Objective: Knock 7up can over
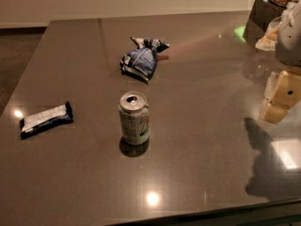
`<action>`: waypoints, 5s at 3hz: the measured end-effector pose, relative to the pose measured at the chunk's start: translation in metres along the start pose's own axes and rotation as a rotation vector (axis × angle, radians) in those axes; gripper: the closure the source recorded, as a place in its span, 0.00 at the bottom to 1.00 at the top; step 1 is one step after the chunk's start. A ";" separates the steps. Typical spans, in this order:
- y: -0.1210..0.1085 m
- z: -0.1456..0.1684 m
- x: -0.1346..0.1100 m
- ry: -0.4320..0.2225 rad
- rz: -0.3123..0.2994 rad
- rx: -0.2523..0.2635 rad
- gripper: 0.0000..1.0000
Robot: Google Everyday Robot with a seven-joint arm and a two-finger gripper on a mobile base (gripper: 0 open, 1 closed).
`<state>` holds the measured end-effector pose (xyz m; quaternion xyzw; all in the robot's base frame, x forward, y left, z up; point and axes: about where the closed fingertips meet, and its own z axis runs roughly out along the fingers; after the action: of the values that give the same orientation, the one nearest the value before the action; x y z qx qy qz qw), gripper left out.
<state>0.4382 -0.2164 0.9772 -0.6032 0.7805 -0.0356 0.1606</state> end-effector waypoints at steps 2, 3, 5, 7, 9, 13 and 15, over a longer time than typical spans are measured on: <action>-0.001 0.003 -0.015 -0.009 -0.009 -0.032 0.00; -0.001 0.018 -0.049 -0.068 -0.017 -0.055 0.00; 0.021 0.055 -0.139 -0.296 -0.082 -0.091 0.00; 0.064 0.080 -0.193 -0.459 -0.172 -0.222 0.00; 0.084 0.093 -0.216 -0.538 -0.208 -0.284 0.04; 0.050 0.076 -0.214 -0.427 -0.184 -0.340 0.99; 0.012 0.087 -0.179 -0.050 -0.227 -0.289 1.00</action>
Offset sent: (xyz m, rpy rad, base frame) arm 0.0066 0.0246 -0.0048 0.0213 0.0761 0.0318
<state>0.4923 -0.0306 0.9295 -0.7049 0.7001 0.0741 0.0864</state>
